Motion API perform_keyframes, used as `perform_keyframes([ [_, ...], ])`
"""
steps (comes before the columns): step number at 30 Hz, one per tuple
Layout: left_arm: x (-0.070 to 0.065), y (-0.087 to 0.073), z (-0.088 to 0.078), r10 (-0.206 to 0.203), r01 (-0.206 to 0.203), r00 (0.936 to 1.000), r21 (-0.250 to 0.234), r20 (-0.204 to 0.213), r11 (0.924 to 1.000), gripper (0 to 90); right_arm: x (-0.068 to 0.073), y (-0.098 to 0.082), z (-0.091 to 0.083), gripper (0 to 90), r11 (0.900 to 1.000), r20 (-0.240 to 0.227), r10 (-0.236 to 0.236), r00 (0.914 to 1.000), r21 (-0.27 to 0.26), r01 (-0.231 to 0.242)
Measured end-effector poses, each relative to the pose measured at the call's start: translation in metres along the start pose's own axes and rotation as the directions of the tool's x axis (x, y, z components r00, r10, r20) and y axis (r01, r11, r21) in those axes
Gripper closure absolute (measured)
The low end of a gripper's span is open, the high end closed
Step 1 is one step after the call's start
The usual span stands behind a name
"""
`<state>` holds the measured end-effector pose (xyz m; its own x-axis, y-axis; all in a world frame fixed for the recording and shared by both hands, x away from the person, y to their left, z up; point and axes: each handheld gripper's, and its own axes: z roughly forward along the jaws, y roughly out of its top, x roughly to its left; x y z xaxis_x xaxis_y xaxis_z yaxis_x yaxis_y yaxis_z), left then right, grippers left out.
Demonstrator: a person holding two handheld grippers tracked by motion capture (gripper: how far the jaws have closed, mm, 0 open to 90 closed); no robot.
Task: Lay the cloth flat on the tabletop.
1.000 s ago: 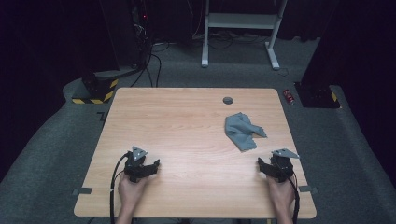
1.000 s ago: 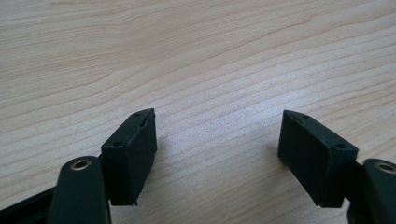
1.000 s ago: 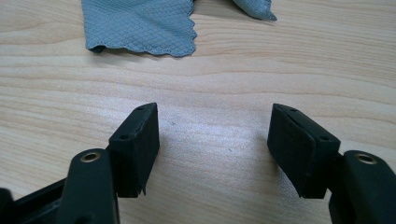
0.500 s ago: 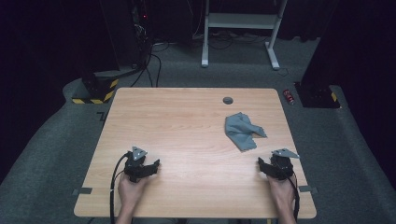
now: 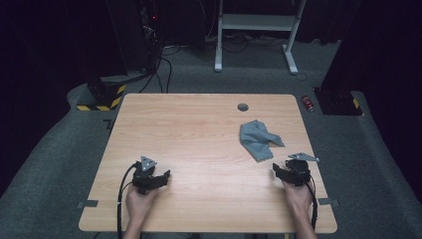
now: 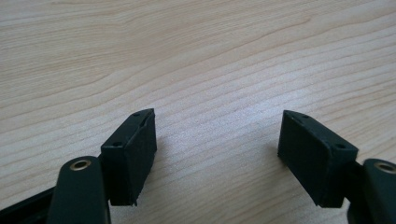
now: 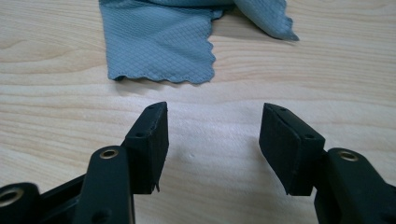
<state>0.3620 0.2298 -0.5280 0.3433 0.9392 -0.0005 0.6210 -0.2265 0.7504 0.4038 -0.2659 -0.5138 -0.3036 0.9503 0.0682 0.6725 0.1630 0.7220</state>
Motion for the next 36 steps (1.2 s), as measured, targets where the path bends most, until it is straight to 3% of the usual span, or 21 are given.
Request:
perform_keyframes([
  [8, 0.000, 0.000, 0.000, 0.000, 0.000, 1.0000, 0.000, 0.001, 1.0000, 28.3, 0.002, 0.008, 0.005, 43.5, 1.000, -0.018, -0.021, 0.9996, -0.019, 0.021],
  [15, 0.000, 0.000, 0.000, 0.000, 0.000, 1.0000, 0.000, 0.000, 1.0000, 28.2, 0.008, 0.031, 0.015, 43.5, 0.999, -0.035, -0.035, 0.9988, -0.029, 0.034],
  [22, 0.000, 0.000, 0.000, -0.001, 0.001, 1.0000, 0.000, 0.000, 1.0000, 28.2, 0.013, 0.048, 0.024, 43.2, 0.998, -0.023, -0.044, 0.9988, -0.034, 0.043],
  [28, 0.000, 0.000, 0.000, 0.000, 0.000, 1.0000, 0.000, 0.000, 1.0000, 28.2, 0.020, 0.064, 0.037, 42.6, 0.996, 0.016, -0.068, 0.9975, -0.059, 0.069],
  [36, 0.000, 0.000, 0.000, 0.001, -0.001, 1.0000, 0.001, 0.001, 1.0000, 28.0, 0.021, 0.081, 0.049, 39.4, 0.998, 0.031, -0.052, 0.9981, -0.038, 0.054],
])
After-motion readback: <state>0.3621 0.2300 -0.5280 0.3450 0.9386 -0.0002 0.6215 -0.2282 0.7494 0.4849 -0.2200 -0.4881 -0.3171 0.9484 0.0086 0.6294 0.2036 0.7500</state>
